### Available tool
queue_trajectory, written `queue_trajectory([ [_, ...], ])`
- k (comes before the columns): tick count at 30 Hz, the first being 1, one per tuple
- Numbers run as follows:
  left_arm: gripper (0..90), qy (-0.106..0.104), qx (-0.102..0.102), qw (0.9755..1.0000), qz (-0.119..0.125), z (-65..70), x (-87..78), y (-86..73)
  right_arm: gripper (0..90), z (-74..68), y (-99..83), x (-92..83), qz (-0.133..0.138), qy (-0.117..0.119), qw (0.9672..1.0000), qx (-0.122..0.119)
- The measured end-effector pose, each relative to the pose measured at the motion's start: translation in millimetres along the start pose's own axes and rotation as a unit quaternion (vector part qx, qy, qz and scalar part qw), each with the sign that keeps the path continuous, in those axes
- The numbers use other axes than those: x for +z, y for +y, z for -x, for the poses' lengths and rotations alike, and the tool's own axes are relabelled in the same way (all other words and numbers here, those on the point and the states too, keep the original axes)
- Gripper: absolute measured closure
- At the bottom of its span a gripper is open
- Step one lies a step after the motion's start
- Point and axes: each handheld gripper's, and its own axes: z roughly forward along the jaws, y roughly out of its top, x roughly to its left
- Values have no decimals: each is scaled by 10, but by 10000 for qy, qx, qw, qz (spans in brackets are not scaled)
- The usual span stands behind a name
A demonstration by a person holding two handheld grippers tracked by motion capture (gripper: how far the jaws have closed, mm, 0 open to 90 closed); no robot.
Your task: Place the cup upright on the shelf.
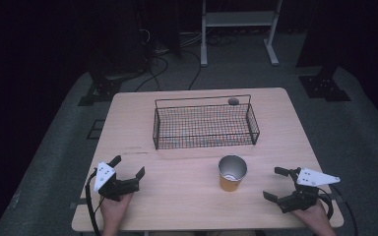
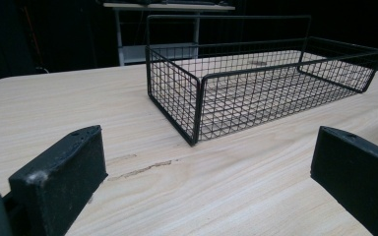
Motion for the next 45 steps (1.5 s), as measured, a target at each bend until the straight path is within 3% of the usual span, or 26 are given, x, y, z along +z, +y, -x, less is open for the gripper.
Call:
queue_trajectory([
  [19,0,-50,-11,10000,3,5,-4,-2,4,-163,95,179,-180,238,9993,-214],
  [37,0,-37,2,10000,-16,12,-2,-3,4,-190,184,324,-209,423,9987,-198],
  [45,0,-44,11,10000,-16,14,-2,-2,4,-217,250,401,-342,438,9981,-268],
])
